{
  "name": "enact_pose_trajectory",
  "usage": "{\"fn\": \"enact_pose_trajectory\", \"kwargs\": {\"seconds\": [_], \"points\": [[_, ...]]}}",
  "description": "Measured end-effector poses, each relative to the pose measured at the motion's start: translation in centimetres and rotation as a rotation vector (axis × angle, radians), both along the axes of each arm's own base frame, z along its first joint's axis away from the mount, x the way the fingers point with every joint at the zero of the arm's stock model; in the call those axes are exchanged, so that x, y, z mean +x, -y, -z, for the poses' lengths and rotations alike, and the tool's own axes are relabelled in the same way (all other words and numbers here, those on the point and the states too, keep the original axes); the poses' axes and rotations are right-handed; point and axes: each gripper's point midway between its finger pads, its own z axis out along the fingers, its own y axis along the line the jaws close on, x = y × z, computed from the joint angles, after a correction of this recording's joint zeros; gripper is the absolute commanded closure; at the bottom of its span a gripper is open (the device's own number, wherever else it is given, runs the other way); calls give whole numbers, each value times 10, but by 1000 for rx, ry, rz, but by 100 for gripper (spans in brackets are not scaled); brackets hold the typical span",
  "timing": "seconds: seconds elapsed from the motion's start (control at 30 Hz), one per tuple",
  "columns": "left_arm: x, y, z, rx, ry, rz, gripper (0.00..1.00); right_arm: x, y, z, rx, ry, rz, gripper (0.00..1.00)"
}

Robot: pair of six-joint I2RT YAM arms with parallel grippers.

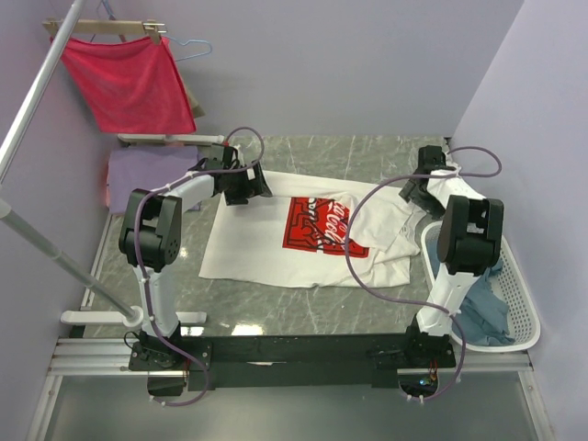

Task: Fold and stack the t-shirts
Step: Fold the flattened tshirt in 1/3 of the way

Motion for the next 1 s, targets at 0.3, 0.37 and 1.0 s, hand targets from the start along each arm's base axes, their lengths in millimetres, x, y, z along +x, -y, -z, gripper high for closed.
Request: {"fn": "enact_pose_trajectory", "kwargs": {"seconds": [0.3, 0.37, 1.0], "points": [[15, -13, -2, 1, 6, -26, 0, 53, -14, -37, 64, 107, -93, 6], [23, -15, -3, -4, 12, -31, 0, 49, -19, -30, 77, 91, -105, 6], [48, -6, 7, -113, 14, -15, 1, 31, -91, 8, 245, 43, -298, 9]]}}
